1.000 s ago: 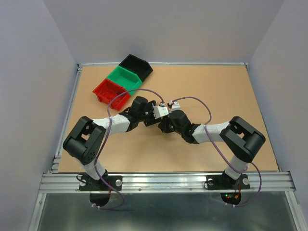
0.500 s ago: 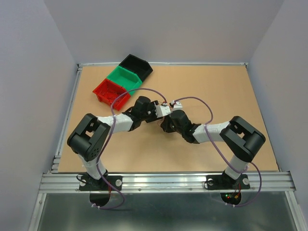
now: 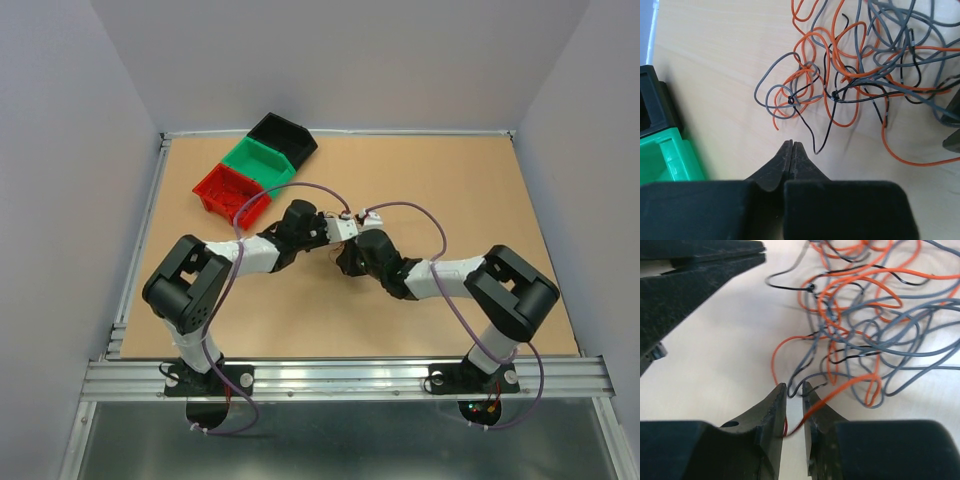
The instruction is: Untangle the cables
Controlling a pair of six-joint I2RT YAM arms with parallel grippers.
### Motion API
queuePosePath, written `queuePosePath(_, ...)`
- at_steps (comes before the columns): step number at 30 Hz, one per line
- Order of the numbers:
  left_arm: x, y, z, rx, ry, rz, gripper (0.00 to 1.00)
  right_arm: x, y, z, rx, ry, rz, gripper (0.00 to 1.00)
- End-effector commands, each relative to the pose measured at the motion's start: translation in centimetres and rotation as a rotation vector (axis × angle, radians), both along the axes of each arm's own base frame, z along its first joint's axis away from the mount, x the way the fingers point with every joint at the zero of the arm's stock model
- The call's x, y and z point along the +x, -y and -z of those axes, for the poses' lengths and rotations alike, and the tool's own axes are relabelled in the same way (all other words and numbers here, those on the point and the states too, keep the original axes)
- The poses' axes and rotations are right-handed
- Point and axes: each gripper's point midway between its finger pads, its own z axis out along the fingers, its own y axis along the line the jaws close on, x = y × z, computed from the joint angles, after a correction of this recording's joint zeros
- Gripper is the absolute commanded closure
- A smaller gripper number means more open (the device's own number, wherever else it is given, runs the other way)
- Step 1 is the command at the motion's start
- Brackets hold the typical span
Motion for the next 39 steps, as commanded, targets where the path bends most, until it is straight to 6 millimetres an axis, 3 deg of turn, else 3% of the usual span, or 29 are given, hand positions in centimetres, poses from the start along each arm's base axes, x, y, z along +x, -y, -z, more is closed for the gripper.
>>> queuePosePath(1, -2.0, 0.4, -1.7, -0.036, -0.013, 0.056, 1.0, 0.7, -1.3, -5.3, 0.099, 0.169, -0.006, 0.75)
queuePosePath(4, -2.6, 0.2, -3.2, -0.071, -0.003, 0.071, 0.99, 0.8, -0.6, -5.7, 0.096, 0.187, 0.026, 0.75)
queuePosePath(5, -3.0, 0.0, -3.7, -0.079, 0.014, 0.074, 0.91, 0.8, -0.4, -6.0, 0.104, 0.196, 0.03, 0.75)
queuePosePath(6, -3.0, -0.2, -3.9, -0.082, 0.027, 0.069, 0.76, 0.7, -0.4, -6.1, 0.107, 0.198, 0.028, 0.74)
queuePosePath(7, -2.9, -0.8, -3.9, -0.08, 0.052, 0.049, 0.49, 0.7, -0.4, -6.3, 0.112, 0.205, 0.026, 0.75)
queuePosePath(9, -3.1, -1.4, -4.2, -0.084, 0.085, 0.036, 0.36, 0.6, -0.4, -6.7, 0.115, 0.215, 0.016, 0.74)
queuePosePath(15, -3.4, -1.0, -5.2, -0.104, 0.106, 0.065, 0.32, -0.1, -0.4, -8.6, 0.128, 0.267, -0.014, 0.74)
queuePosePath(20, -4.0, -1.2, -5.0, -0.109, 0.101, 0.086, 0.32, -0.3, 0.9, -10.1, 0.096, 0.302, 0.014, 0.74)
queuePosePath(26, -4.5, -1.0, -6.0, -0.154, 0.096, 0.113, 0.2, -0.1, 3.1, -12.2, 0.07, 0.344, 0.094, 0.74)
queuePosePath(28, -4.0, -0.8, -6.0, -0.151, 0.094, 0.107, 0.2, 0.3, 4.1, -12.1, 0.073, 0.342, 0.166, 0.6)
queuePosePath(31, -3.3, -0.3, -5.6, -0.144, 0.079, 0.102, 0.2, 1.0, 5.2, -11.2, 0.077, 0.314, 0.263, 0.22)
queuePosePath(33, -2.9, -0.2, -4.8, -0.129, 0.059, 0.086, 0.2, 1.4, 5.3, -10.4, 0.067, 0.289, 0.279, 0.17)
queuePosePath(36, -2.1, -1.0, -4.9, -0.129, 0.068, 0.033, 0.2, 2.5, 4.9, -8.3, 0.031, 0.214, 0.292, 0.02)
queuePosePath(39, -1.6, -2.2, -5.5, -0.159, 0.074, -0.004, 0.2, 3.4, 3.8, -5.3, -0.017, 0.134, 0.264, 0.0)
